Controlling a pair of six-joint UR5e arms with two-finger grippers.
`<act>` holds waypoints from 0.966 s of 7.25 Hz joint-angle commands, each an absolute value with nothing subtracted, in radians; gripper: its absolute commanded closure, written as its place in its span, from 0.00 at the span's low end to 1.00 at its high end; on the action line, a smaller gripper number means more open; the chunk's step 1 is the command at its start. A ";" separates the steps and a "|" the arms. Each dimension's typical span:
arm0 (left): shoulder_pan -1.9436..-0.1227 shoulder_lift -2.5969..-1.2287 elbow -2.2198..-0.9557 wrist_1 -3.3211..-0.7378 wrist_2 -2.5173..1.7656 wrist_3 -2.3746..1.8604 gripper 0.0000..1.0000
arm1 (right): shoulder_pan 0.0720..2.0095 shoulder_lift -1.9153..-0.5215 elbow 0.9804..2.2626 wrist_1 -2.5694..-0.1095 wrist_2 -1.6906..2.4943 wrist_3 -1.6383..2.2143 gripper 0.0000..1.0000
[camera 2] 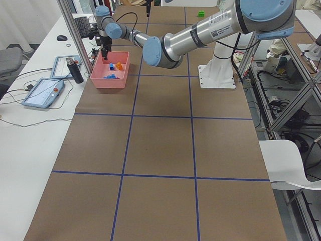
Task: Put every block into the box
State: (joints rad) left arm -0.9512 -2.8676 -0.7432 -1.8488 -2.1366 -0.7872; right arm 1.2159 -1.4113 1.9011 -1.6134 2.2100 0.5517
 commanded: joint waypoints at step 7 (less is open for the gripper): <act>-1.309 -2.210 -1.233 -1.572 -2.233 0.255 0.00 | 1.442 -2.085 2.019 -1.551 2.238 -0.004 0.00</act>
State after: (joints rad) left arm -1.2228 -2.3205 -1.2172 -1.5763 -2.2352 0.0666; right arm 1.4314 -1.9812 2.0201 -1.5933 2.2374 0.0523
